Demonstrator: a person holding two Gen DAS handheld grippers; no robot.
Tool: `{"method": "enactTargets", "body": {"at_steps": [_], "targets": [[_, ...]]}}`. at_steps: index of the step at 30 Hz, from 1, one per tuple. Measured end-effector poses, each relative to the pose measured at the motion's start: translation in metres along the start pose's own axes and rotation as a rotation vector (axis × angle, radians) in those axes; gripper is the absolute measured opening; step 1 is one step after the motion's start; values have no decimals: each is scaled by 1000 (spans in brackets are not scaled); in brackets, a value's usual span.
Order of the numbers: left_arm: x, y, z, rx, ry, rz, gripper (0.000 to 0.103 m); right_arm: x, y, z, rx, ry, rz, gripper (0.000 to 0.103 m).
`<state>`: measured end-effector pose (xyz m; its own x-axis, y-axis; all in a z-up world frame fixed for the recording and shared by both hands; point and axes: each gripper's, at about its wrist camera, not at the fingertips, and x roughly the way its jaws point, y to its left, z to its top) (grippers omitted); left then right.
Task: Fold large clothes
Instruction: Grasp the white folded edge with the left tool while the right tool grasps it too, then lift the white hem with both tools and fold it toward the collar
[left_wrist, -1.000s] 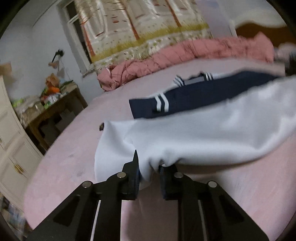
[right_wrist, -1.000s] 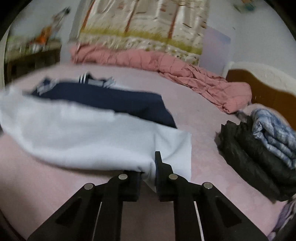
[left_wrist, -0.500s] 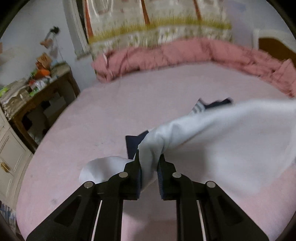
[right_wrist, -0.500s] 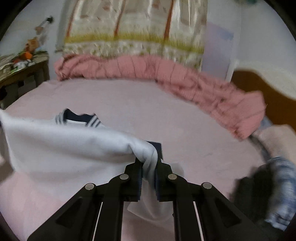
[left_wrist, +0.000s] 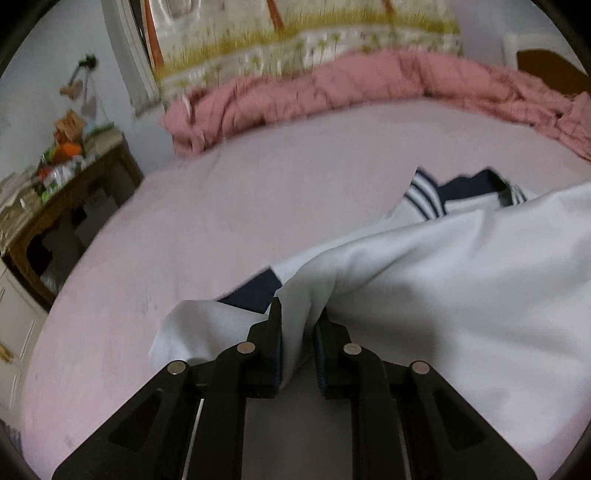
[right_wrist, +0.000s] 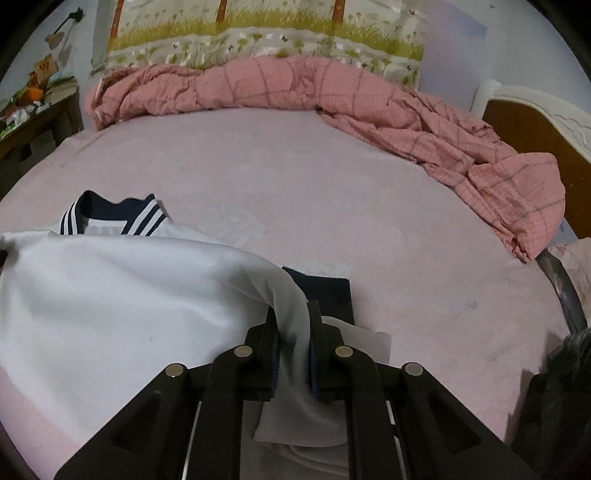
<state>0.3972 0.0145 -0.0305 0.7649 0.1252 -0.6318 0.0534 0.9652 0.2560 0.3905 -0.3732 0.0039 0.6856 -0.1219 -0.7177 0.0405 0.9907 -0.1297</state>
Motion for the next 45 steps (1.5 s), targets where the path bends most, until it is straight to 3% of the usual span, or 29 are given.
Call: {"method": "enactTargets", "body": {"at_steps": [2, 5, 6, 7, 8, 9, 11, 14, 16, 18, 20, 21, 22, 23, 24, 26, 29, 32, 34, 38, 40, 43, 44, 45], "targets": [[-3, 1, -4, 2, -46, 3, 15, -6, -7, -4, 25, -22, 35, 16], [-12, 4, -5, -6, -70, -4, 23, -22, -22, -11, 72, -32, 102, 41], [-16, 5, -5, -14, -78, -6, 35, -28, -27, -15, 82, -40, 114, 51], [-22, 8, -6, -26, -96, -3, 45, -37, -33, -18, 89, -62, 121, 52], [-32, 10, -7, -38, -127, -2, 64, -43, -36, -19, 91, -76, 120, 53], [-40, 14, -5, -49, -157, -1, 73, -48, -39, -18, 93, -89, 117, 53], [-55, 21, -1, -76, -192, 0, 78, -56, -45, -17, 106, -109, 115, 58], [-60, 35, 3, -134, -173, -8, 91, -57, -42, -18, 68, -84, 145, 64], [-51, 45, 3, -169, -108, -13, 92, -51, -34, -19, 2, -56, 125, 74], [-35, 52, 1, -195, -34, -5, 92, -39, -28, -21, -36, -27, 48, 75], [-16, 57, -5, -213, 33, 1, 92, -24, -31, -22, 3, -22, -46, 72], [-8, 59, -8, -211, 51, -21, 80, -18, -34, -23, 22, -27, -60, 52], [-1, 60, -11, -205, 48, -79, 66, -12, -40, -24, 52, -23, -38, 23], [6, 58, -12, -203, 63, -160, 35, -5, -47, -25, 97, -11, 16, 9], [10, 60, -13, -218, 67, -209, 21, -3, -53, -26, 137, -14, 59, 5], [1, 59, -11, -225, 1, -215, 12, -7, -59, -27, 171, -65, 71, 3], [-21, 58, -3, -220, -122, -167, 11, -29, -63, -24, 198, -172, 76, 3], [-24, 58, 4, -226, -157, -129, 11, -45, -65, -21, 218, -241, 74, 3], [-10, 56, 6, -213, -138, -119, 11, -37, -63, -20, 196, -203, 35, 3], [17, 50, 3, -192, -18, -108, 14, 2, -62, -27, 183, -48, -6, 3], [7, 46, 2, -177, -50, -61, 22, 5, -60, -27, 170, -39, -26, 7], [-22, 44, -2, -155, -142, 9, 38, -15, -56, -24, 163, -91, -108, 12], [-33, 44, -3, -155, -176, 15, 50, -25, -54, -23, 158, -122, -141, 12], [-41, 46, -2, -159, -207, 6, 55, -34, -53, -20, 154, -152, -155, 13]]}}
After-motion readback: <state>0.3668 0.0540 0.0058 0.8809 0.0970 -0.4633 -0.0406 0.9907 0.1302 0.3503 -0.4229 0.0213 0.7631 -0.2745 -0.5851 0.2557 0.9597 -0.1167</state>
